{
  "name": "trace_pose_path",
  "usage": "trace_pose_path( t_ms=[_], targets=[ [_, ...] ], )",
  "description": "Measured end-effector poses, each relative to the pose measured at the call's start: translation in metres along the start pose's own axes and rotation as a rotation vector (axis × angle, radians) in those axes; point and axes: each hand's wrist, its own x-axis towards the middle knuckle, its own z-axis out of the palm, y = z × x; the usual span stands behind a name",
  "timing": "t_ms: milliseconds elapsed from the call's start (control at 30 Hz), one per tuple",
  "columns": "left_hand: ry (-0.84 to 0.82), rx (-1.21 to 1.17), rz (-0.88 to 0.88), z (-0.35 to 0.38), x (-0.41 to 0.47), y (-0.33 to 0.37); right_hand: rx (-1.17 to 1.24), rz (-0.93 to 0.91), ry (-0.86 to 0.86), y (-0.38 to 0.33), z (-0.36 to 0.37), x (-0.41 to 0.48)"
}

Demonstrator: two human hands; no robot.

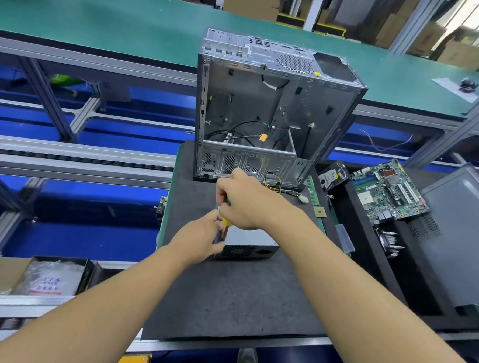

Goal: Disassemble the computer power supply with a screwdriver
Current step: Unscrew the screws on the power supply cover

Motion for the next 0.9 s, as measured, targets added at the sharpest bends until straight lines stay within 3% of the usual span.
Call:
trace_pose_path(
  t_ms=[167, 433, 567, 667, 900],
  targets=[
    [-0.028, -0.074, 0.057, -0.002, -0.0044, -0.0043, -0.171, -0.017, 0.102, 0.0002, 0.0021, 0.0016],
    [-0.033, -0.082, 0.025, -0.0079, -0.0032, -0.0037, -0.023, 0.01, -0.029, -0.002, -0.001, 0.0003],
    [-0.026, -0.099, 0.016, -0.0093, -0.0034, -0.003, -0.139, 0.051, 0.044, -0.0032, 0.0004, 0.0005],
    [-0.019, -0.125, 0.012, -0.0093, -0.0031, -0.0021, -0.091, 0.014, 0.066, -0.0018, -0.0001, 0.0022],
    [-0.032, -0.107, 0.008, -0.0087, -0.0018, -0.0034, 0.004, 0.015, -0.026, -0.0017, -0.0013, 0.002]
  ],
)
